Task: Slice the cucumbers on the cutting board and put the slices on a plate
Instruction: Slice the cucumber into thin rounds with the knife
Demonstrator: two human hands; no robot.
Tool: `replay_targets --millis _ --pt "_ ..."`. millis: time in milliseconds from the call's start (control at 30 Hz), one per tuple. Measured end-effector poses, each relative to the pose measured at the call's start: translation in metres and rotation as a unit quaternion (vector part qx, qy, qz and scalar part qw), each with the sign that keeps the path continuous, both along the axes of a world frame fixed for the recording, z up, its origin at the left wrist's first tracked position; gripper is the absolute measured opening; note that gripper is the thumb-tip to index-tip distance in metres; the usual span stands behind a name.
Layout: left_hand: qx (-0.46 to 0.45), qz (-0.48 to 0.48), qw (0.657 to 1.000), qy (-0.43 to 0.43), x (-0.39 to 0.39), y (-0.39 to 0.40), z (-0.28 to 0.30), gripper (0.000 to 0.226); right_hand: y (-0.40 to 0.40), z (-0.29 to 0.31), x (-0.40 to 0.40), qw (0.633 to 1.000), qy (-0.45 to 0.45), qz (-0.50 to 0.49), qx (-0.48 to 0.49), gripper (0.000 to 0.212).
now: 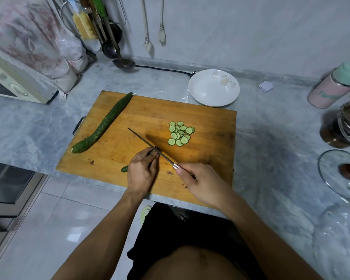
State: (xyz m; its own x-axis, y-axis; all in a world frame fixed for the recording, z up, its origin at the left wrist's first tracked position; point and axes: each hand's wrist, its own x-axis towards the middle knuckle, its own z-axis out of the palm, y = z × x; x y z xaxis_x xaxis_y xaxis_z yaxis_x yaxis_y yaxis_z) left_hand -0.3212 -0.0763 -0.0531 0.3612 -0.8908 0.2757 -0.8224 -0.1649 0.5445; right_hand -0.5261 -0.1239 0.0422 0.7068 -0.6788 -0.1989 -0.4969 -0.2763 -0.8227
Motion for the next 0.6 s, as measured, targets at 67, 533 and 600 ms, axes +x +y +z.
replay_targets --millis 67,533,600 --pt "-0.007 0.0 1.0 -0.002 -0.001 0.0 -0.001 0.021 0.0 0.001 0.0 1.0 0.003 0.0 0.006 0.028" --pt "-0.035 -0.004 0.999 -0.015 0.002 -0.004 -0.013 0.019 -0.008 -0.009 0.027 0.998 0.047 -0.024 0.035 0.034" --pt "-0.046 -0.007 0.999 -0.019 0.001 -0.004 -0.014 0.016 -0.009 -0.015 0.033 0.998 0.055 -0.027 0.029 0.035"
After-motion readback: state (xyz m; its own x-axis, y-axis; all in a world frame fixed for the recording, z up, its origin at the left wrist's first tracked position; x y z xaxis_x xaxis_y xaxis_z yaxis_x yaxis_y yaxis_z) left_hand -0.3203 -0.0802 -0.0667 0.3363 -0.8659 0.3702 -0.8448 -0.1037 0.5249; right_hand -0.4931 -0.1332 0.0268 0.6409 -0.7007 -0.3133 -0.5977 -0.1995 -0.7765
